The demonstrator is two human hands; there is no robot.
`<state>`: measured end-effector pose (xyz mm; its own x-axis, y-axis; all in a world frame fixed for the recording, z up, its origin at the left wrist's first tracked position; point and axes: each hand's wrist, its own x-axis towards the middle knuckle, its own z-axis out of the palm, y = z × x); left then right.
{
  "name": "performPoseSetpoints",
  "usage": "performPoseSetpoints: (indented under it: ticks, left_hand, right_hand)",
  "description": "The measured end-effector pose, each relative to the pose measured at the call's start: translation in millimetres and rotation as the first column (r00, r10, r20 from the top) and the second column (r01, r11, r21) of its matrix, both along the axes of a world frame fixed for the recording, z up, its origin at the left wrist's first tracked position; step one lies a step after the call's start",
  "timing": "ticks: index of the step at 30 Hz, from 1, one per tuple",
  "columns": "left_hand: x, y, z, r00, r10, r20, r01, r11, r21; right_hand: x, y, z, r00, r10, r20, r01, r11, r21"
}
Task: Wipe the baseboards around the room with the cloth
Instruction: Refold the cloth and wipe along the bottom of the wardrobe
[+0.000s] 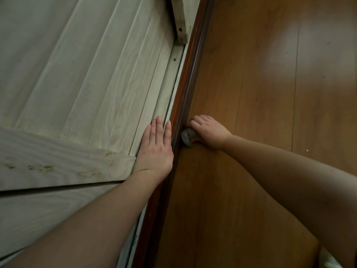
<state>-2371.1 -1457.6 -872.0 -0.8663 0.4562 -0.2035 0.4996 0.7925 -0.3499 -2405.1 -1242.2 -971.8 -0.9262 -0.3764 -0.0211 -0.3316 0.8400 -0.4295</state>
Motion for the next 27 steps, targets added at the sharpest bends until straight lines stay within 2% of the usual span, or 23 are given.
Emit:
performPoseSetpoints:
  ticks: [1,3,5,9,14,20,24,27]
  left_hand:
    - [-0.2,-0.1,0.6,1.0,-0.003,-0.002,0.003,1.0,-0.006]
    - [-0.2,-0.7,1.3,1.0,-0.005,-0.006,0.005,1.0,-0.012]
    - [0.3,-1.4,1.5,1.0,-0.004,-0.006,0.004,1.0,-0.01]
    - [0.5,-1.3,2.3,1.0,-0.001,-0.003,0.001,1.0,0.0]
    - [0.4,-0.1,2.1,1.0,-0.004,-0.002,0.004,1.0,-0.014]
    - [0.5,-0.4,3.3,1.0,-0.014,-0.01,0.013,1.0,-0.022]
    - [1.4,0.4,4.3,1.0,-0.015,-0.017,0.015,0.999,-0.032]
    - [1.3,0.2,3.3,0.999,-0.024,-0.027,0.023,0.999,-0.036]
  right_hand:
    - [-9.0,4.3,1.9,0.992,-0.127,0.018,0.127,0.991,-0.031]
    - [-28.7,18.1,8.7,0.913,-0.404,0.06,0.408,0.907,-0.102]
    - [-40.2,31.5,16.4,0.87,-0.486,0.082,0.493,0.86,-0.13]
    - [-17.8,31.6,21.6,0.88,-0.469,0.072,0.473,0.852,-0.225]
    - [70.6,-22.0,15.1,0.875,-0.437,0.21,0.484,0.795,-0.366]
    - [171.9,-96.4,24.5,0.929,-0.274,0.248,0.366,0.772,-0.519]
    - [200.3,-123.9,25.4,0.897,-0.332,0.291,0.441,0.685,-0.579]
    - [195.8,-129.8,25.9,0.881,-0.368,0.296,0.472,0.664,-0.58]
